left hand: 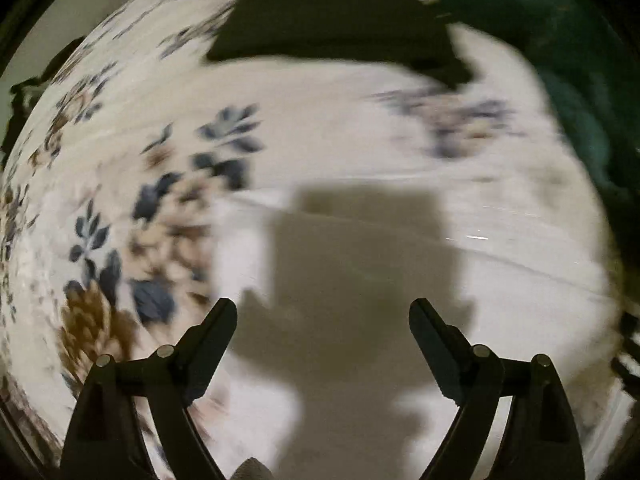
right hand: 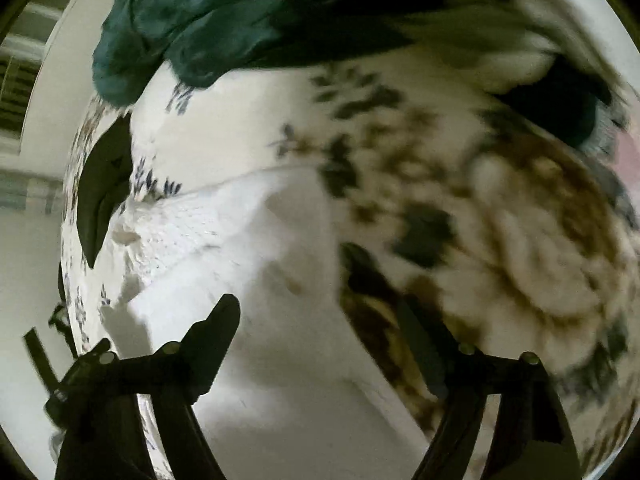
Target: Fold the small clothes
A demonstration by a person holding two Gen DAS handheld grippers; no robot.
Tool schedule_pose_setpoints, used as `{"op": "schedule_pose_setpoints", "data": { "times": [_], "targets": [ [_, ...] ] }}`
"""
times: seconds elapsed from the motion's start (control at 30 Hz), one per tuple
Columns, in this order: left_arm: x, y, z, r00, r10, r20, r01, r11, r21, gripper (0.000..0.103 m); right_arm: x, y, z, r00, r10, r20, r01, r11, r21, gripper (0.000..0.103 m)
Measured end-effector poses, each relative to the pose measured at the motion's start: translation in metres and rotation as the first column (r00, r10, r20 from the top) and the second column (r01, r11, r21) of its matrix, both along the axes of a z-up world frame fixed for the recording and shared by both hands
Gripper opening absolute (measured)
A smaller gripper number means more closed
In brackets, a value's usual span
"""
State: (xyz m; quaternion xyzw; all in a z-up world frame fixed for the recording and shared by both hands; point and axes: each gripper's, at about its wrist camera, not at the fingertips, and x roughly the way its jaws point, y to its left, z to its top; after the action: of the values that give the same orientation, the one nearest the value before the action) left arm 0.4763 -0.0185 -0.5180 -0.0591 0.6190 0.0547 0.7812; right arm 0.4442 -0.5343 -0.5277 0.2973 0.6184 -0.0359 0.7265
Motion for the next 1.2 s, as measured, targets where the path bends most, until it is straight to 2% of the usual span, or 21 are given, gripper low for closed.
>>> {"op": "schedule_pose_setpoints", "data": {
  "times": [0.03,0.1,0.17,0.27,0.3,0.37,0.4,0.43,0.5,0.57,0.63,0.7,0.77,0.8,0.83,0.97,1.0,1.03,1.13,1.2],
  "targets": [
    [0.003,0.007,-0.009,1.000,0.010,-0.009,-0.010,1.000,0.005,0.088,0.008,0.006,-0.008,1.000,0.013,-0.021,-0.013,1.000,0.002,0.044],
    [0.006,0.014,-0.021,1.000,-0.002,-0.027,0.001,1.000,-0.005,0.088,0.018,0.016,-0.019,0.996,0.034,-0.085,-0.041,0.995,-0.087,0.010],
    [0.006,0.015,-0.027,0.999,-0.009,-0.042,0.009,1.000,-0.007,0.090,0.011,0.026,-0.012,0.992,0.054,-0.115,-0.078,0.973,-0.219,0.010],
    [0.005,0.015,-0.031,0.998,-0.015,-0.057,0.013,0.999,-0.038,0.093,-0.004,0.031,-0.010,0.987,0.054,-0.153,-0.098,0.951,-0.295,0.010],
    [0.005,0.014,-0.030,0.998,-0.023,-0.058,0.021,0.999,-0.041,0.093,-0.008,0.033,-0.016,0.982,0.057,-0.180,-0.106,0.955,-0.278,0.010],
    [0.005,0.012,-0.027,0.997,-0.047,-0.061,0.044,0.998,-0.038,0.093,-0.008,0.036,-0.019,0.976,0.043,-0.212,-0.091,0.970,-0.224,0.013],
    [0.003,0.011,-0.020,0.996,-0.064,-0.061,0.062,0.997,-0.036,0.093,-0.007,0.038,-0.014,0.976,0.031,-0.217,-0.082,0.969,-0.232,0.022],
    [0.005,0.009,-0.014,0.995,-0.078,-0.057,0.076,0.997,-0.030,0.093,-0.006,0.042,-0.001,0.978,0.016,-0.208,-0.074,0.958,-0.276,0.034],
    [-0.006,0.000,0.007,0.991,-0.129,-0.036,0.129,0.991,0.022,0.093,-0.003,0.055,0.032,0.993,0.012,-0.120,-0.057,0.925,-0.377,0.045],
    [-0.020,-0.013,0.020,0.984,-0.178,-0.026,0.179,0.982,0.068,0.093,0.003,0.077,0.052,0.998,0.055,-0.038,-0.066,0.912,-0.405,0.047],
    [-0.032,-0.021,0.022,0.976,-0.216,-0.022,0.217,0.973,0.076,0.093,0.015,0.102,0.048,0.991,0.133,-0.034,-0.135,0.905,-0.404,0.047],
    [-0.042,-0.032,0.012,0.968,-0.251,-0.023,0.252,0.962,0.109,0.093,0.017,0.115,0.028,0.982,0.165,-0.094,-0.188,0.903,-0.386,0.046],
    [-0.029,-0.043,-0.006,0.967,-0.249,-0.052,0.254,0.961,0.112,0.093,0.016,0.118,-0.007,0.966,0.146,-0.211,-0.214,0.914,-0.344,0.044],
    [-0.021,-0.044,-0.014,0.968,-0.241,-0.072,0.247,0.965,0.085,0.093,0.014,0.116,-0.026,0.957,0.117,-0.266,-0.202,0.926,-0.319,0.043],
    [-0.022,-0.040,-0.022,0.971,-0.227,-0.077,0.231,0.972,0.041,0.093,0.011,0.114,-0.037,0.955,0.103,-0.280,-0.188,0.936,-0.297,0.043],
    [-0.024,-0.034,-0.015,0.975,-0.215,-0.060,0.216,0.976,-0.001,0.097,0.015,0.124,-0.020,0.952,0.121,-0.280,-0.214,0.919,-0.331,0.044],
    [-0.028,-0.034,-0.009,0.977,-0.206,-0.052,0.206,0.979,0.000,0.097,0.015,0.126,-0.012,0.954,0.127,-0.271,-0.216,0.919,-0.329,0.048],
    [-0.030,-0.033,-0.004,0.979,-0.197,-0.046,0.197,0.980,-0.001,0.097,0.017,0.124,-0.002,0.956,0.135,-0.262,-0.218,0.922,-0.320,0.060],
    [-0.050,-0.038,0.020,0.984,-0.178,0.004,0.178,0.984,0.005,0.099,0.015,0.124,0.021,0.959,0.171,-0.228,-0.232,0.933,-0.275,0.088],
    [-0.068,-0.051,0.032,0.980,-0.200,0.018,0.199,0.978,0.060,0.099,0.009,0.119,0.037,0.957,0.208,-0.203,-0.248,0.949,-0.196,0.089]
  ]
}}
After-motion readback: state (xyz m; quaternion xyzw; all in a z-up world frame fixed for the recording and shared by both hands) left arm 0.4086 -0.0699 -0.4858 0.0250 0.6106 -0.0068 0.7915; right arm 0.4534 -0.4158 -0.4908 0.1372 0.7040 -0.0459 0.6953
